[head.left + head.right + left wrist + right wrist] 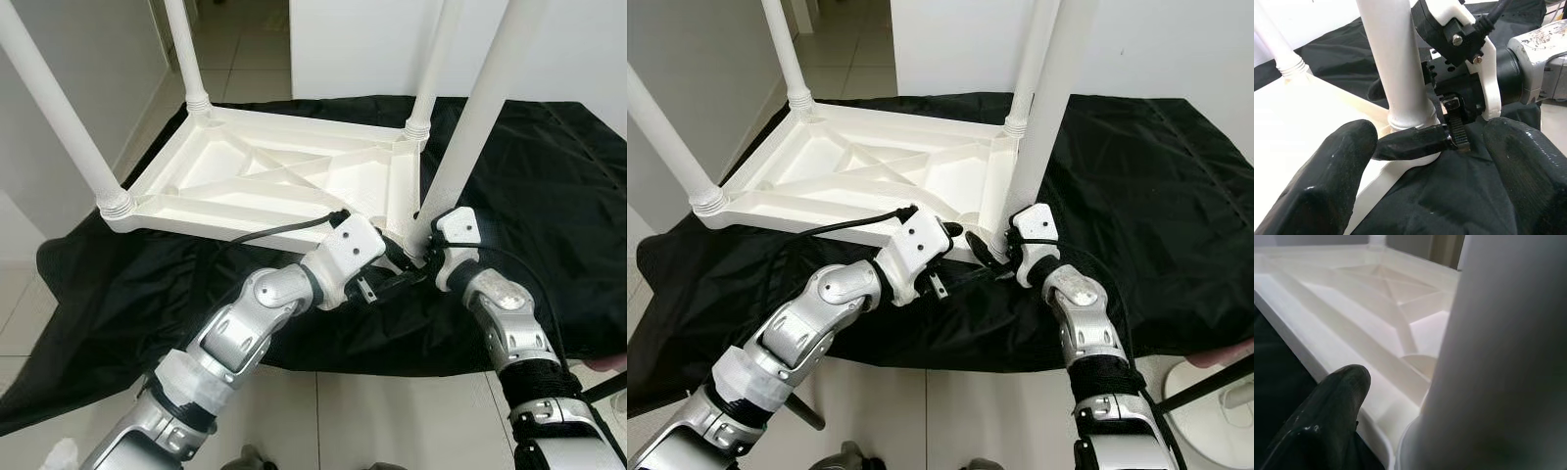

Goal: Building children table

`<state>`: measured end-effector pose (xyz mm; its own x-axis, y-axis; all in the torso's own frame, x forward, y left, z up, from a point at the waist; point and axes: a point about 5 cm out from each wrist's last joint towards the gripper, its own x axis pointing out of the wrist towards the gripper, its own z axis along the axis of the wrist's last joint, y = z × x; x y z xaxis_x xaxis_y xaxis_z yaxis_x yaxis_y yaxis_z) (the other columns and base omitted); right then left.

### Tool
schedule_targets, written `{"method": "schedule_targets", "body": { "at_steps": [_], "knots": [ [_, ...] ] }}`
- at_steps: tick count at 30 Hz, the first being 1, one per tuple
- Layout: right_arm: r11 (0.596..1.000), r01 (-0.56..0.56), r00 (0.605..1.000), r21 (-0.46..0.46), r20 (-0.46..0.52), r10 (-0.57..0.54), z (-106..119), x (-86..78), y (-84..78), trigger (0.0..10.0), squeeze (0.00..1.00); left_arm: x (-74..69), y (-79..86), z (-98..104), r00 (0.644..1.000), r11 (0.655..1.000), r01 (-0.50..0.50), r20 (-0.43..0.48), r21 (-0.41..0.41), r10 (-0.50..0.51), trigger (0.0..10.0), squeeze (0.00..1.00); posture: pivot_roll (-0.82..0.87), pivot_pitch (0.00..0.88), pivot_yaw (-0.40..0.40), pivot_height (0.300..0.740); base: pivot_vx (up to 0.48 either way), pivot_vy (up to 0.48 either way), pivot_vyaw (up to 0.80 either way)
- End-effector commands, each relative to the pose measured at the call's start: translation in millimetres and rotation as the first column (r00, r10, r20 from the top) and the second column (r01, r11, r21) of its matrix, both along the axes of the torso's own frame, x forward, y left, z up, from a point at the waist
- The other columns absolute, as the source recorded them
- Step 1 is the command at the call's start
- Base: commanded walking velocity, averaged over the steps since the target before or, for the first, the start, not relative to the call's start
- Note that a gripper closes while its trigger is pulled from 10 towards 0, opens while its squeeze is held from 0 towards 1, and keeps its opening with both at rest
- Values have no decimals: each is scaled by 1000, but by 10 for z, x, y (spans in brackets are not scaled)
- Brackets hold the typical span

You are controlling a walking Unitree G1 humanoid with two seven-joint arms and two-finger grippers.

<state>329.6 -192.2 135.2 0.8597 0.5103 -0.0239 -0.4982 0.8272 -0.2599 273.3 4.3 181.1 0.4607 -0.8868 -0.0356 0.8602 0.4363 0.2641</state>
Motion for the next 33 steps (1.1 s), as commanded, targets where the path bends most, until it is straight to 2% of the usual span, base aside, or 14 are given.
{"method": "schedule_targets", "body": {
  "at_steps": [1, 2, 3, 4, 5, 6, 7, 8, 18, 19, 20, 21, 27, 33],
  "knots": [
    [1000, -15, 1000, -23, -8, 15, 0, 26, -10, 10000, 0, -7, -19, 10, 997, 997, 75, 1, 20, -75, 10000, 0, -50, 0, 76, 740, 0, 0, 0],
    [1000, -15, 1000, -23, -8, 15, 0, 26, -10, 10000, 0, -7, -19, 10, 997, 997, 75, 1, 20, -75, 10000, 0, -50, 0, 76, 740, 0, 0, 0],
    [999, -13, 1000, -43, -20, 12, -14, 38, -51, 7137, 0, -4, -20, 17, 997, 997, 77, 4, 21, -77, 10000, 0, -49, 0, 77, 740, 0, 0, 0],
    [999, -13, 1000, -43, -20, 12, -14, 38, -51, 7137, 0, -4, -20, 17, 997, 997, 77, 4, 21, -77, 10000, 0, -49, 0, 77, 740, 0, 0, 0],
    [999, -12, 999, -50, -38, 10, -38, 36, -102, 3216, 0, -3, -19, 23, 997, 997, 77, 6, 20, -77, 10000, 0, -48, 0, 79, 740, 0, 0, 0],
    [999, -12, 999, -50, -38, 10, -38, 36, -102, 3216, 0, -3, -19, 23, 997, 997, 77, 6, 20, -77, 10000, 0, -48, 0, 79, 740, 0, 0, 0],
    [999, -17, 998, -40, -60, 14, -63, 41, -157, 1176, 0, -2, -21, 25, 997, 997, 77, 8, 20, -77, 10000, 0, -48, 0, 78, 740, 0, 0, 0],
    [999, -25, 997, -36, -80, 22, -90, 36, -197, 0, 0, -3, -21, 26, 997, 997, 77, 9, 19, -77, 10000, 0, -48, 0, 78, 740, 0, 0, 0],
    [999, -43, 990, 15, -137, 45, -181, 27, -267, 0, 0, -4, -32, 17, 997, 997, 77, 7, 13, -77, 10000, 0, -51, 0, 71, 740, 0, 0, 0],
    [999, -37, 989, 18, -141, 40, -189, 25, -272, 1294, 0, -6, -34, 14, 997, 997, 77, 5, 13, -77, 10000, 0, -52, 0, 68, 740, 0, 0, 0],
    [999, -37, 989, 18, -141, 40, -189, 25, -272, 1294, 0, -6, -34, 14, 997, 997, 77, 5, 13, -77, 10000, 0, -52, 0, 68, 740, 0, 0, 0],
    [999, -23, 989, 30, -146, 27, -195, 32, -272, 10000, 0, -9, -36, 12, 997, 997, 76, 5, 12, -76, 10000, 0, -50, 0, 64, 740, 0, 0, 0],
    [997, 28, 987, 78, -158, -15, -215, 39, -221, 10000, 0, -14, -32, 4, 998, 998, 69, 3, 9, -69, 10000, 0, -47, 0, 56, 740, 0, 0, 0],
    [984, 98, 983, 151, -166, -73, -250, 21, -53, 10000, 0, -17, -32, -13, 998, 998, 60, 0, 3, -60, 10000, 0, -50, 0, 43, 740, 0, 0, 0]
  ]
}}
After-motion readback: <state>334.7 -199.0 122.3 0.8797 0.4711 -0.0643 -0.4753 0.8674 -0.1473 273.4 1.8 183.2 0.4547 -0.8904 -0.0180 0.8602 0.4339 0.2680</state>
